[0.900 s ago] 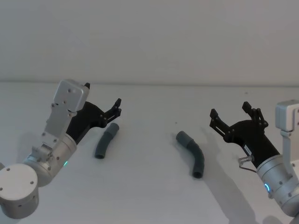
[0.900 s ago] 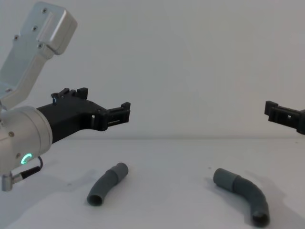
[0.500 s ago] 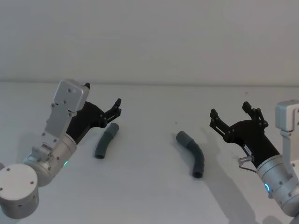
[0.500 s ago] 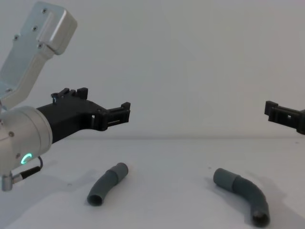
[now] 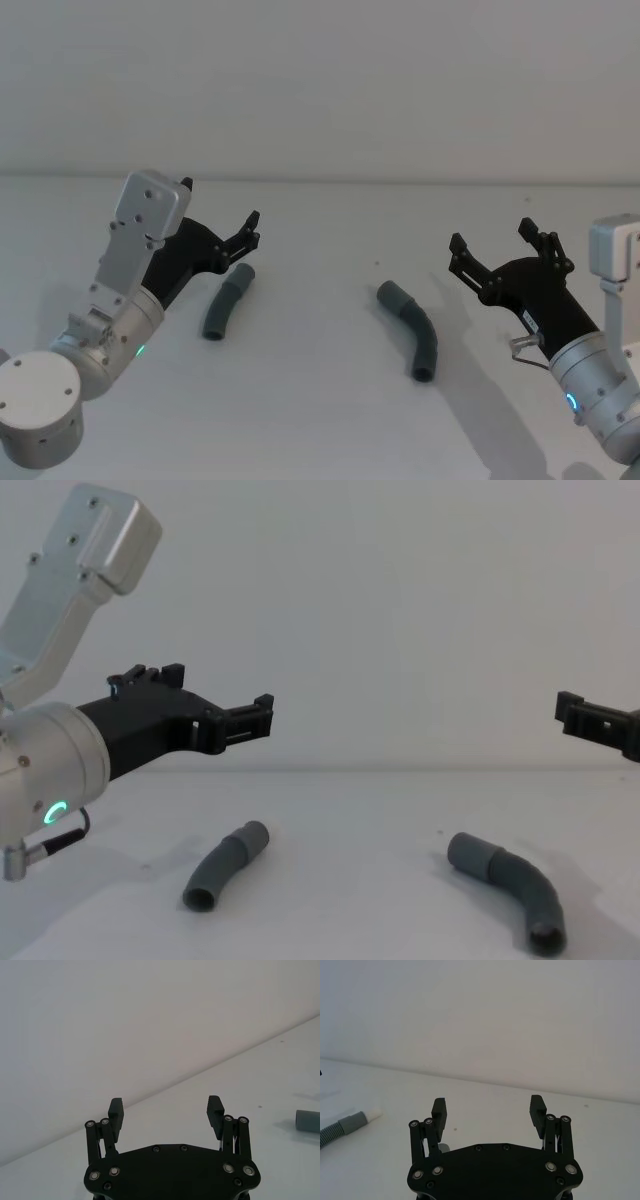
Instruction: Use both hands to pick up one end of the pipe from the table, align the ends, and insert them.
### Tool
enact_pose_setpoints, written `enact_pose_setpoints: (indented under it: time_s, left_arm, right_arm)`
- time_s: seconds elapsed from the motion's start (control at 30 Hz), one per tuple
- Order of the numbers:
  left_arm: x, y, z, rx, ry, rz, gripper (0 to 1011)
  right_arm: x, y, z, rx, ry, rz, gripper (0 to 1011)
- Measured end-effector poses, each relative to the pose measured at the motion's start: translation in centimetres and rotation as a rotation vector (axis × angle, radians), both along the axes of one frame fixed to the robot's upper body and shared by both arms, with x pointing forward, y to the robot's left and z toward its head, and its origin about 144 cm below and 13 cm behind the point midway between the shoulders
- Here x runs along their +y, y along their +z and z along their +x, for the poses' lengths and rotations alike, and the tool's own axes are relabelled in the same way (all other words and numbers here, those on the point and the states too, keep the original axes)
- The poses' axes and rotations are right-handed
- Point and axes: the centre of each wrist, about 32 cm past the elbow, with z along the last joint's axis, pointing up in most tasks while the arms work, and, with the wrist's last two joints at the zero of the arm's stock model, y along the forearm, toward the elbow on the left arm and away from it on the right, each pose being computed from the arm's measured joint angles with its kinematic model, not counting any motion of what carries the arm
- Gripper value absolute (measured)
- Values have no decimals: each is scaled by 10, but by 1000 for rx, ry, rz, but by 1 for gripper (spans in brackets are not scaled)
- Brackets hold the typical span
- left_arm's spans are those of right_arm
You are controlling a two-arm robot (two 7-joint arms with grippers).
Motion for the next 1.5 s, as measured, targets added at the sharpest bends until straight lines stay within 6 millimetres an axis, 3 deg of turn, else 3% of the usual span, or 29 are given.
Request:
enact_pose_setpoints:
  time_s: [1.1, 1.5]
  left_arm:
    - [0, 0, 0, 0, 0, 0, 1001]
    - [-4, 10, 0, 59, 2, -5, 1001]
  right_arm:
    - [0, 0, 0, 0, 0, 0, 1004]
    - [-4, 11, 13, 56, 50, -52, 1004]
